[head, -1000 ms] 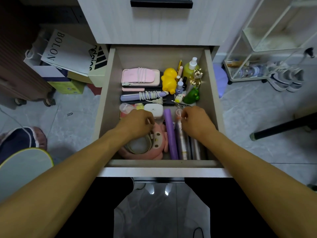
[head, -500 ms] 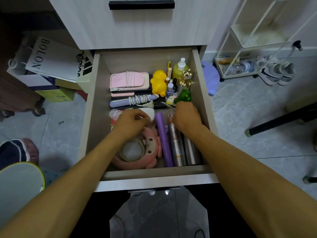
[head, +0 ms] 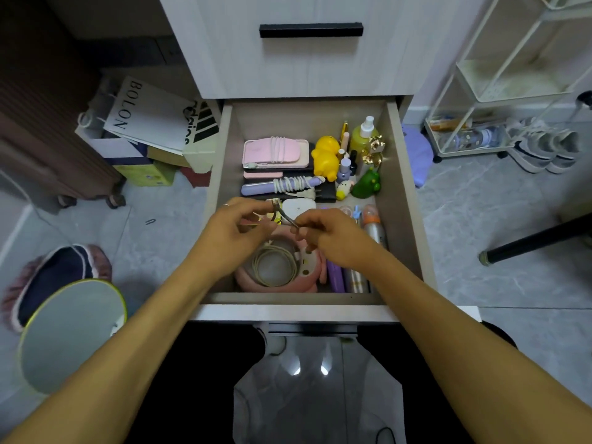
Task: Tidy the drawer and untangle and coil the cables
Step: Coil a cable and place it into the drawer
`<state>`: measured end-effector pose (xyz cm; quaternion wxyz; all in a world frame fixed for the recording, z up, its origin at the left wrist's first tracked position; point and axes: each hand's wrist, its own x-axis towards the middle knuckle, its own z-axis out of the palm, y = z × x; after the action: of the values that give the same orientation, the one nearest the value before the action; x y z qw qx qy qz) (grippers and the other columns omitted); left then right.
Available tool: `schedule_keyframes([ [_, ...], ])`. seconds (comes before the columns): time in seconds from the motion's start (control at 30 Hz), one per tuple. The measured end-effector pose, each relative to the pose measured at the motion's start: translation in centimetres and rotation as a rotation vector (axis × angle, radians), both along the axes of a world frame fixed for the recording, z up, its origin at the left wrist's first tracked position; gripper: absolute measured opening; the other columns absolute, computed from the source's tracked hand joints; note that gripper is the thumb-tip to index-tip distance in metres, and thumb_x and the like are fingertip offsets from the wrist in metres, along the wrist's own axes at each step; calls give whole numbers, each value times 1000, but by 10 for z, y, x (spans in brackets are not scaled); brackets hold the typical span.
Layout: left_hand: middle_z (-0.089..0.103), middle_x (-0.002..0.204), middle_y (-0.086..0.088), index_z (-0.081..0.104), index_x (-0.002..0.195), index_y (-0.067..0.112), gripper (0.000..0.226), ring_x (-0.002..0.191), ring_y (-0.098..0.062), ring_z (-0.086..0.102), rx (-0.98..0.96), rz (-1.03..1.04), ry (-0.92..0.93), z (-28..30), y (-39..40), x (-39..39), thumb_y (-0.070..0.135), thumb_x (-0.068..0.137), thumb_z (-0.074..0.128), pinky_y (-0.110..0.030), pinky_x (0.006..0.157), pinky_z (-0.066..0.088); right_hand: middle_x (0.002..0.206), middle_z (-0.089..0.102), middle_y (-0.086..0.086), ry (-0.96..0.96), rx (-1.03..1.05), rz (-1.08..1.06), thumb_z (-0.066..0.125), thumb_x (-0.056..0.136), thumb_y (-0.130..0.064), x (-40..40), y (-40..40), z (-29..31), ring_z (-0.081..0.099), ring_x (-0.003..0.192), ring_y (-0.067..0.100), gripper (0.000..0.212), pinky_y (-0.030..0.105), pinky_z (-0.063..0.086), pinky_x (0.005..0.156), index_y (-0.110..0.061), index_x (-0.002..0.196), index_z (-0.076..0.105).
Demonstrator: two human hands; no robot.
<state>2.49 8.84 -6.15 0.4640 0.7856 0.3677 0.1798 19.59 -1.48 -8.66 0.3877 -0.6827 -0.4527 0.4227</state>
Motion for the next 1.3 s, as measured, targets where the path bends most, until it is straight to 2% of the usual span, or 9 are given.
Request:
schedule_keyframes([
  [0.13,68,88,12,71,96,18,15,77,5,64,-13,25,23,4,5,-8,6,87,70,-9,77,48,78,65,2,182,-49,3,53,95,3,-12,3,0,60,72,13,19,26,56,71,-12,92,65],
  [0.3,73,77,-8,63,88,15,8,75,-18,69,-122,-95,131,7,3,-3,12,87,71,-31,74,54,80,66,3,235,-87,-16,52,95,5,-12,1,-1,64,69,7,17,24,58,72,-3,99,66],
  [0.37,72,75,-11,66,88,15,9,77,-27,70,-68,-103,212,5,6,1,14,85,74,-36,74,54,84,68,10,193,-95,-84,56,93,3,-11,2,-5,66,72,18,13,28,58,74,-3,98,67],
  [0.43,72,82,-3,70,89,17,10,80,-22,68,74,-159,359,1,10,6,19,82,78,-32,76,54,88,70,15,97,-127,-156,61,91,-2,-4,3,-12,67,81,30,10,38,58,80,-4,96,69],
  [0.5,69,88,3,73,89,19,11,84,-15,64,160,-227,490,-3,13,12,21,81,79,-26,77,51,84,69,6,-3,-191,-182,63,90,-5,4,2,-18,67,86,26,9,40,56,85,-9,91,71],
  [0.7,74,96,-3,78,92,16,12,88,-20,66,190,-402,763,-38,11,28,15,79,76,-33,83,55,106,70,8,-265,-366,-13,59,91,-7,8,-6,-26,63,94,18,15,27,49,81,-9,100,72],
  [0.93,63,93,-2,72,90,13,13,84,-20,55,193,-463,831,-59,-1,42,22,82,75,-24,68,39,108,69,8,-272,-379,-2,59,91,-7,9,-6,-27,64,96,20,14,30,52,84,-13,99,70],
  [1.23,59,92,3,65,101,15,21,83,-21,56,217,-721,878,-61,7,37,19,82,73,-26,68,41,105,68,5,-268,-439,60,63,90,-13,6,-9,-26,59,73,7,10,16,41,59,-16,99,66],
  [1.3,57,96,2,63,107,14,25,88,-22,57,225,-737,877,-61,10,37,16,84,71,-28,71,42,105,68,6,-268,-435,44,63,90,-13,7,-9,-26,60,79,10,8,17,43,62,-16,98,66],
])
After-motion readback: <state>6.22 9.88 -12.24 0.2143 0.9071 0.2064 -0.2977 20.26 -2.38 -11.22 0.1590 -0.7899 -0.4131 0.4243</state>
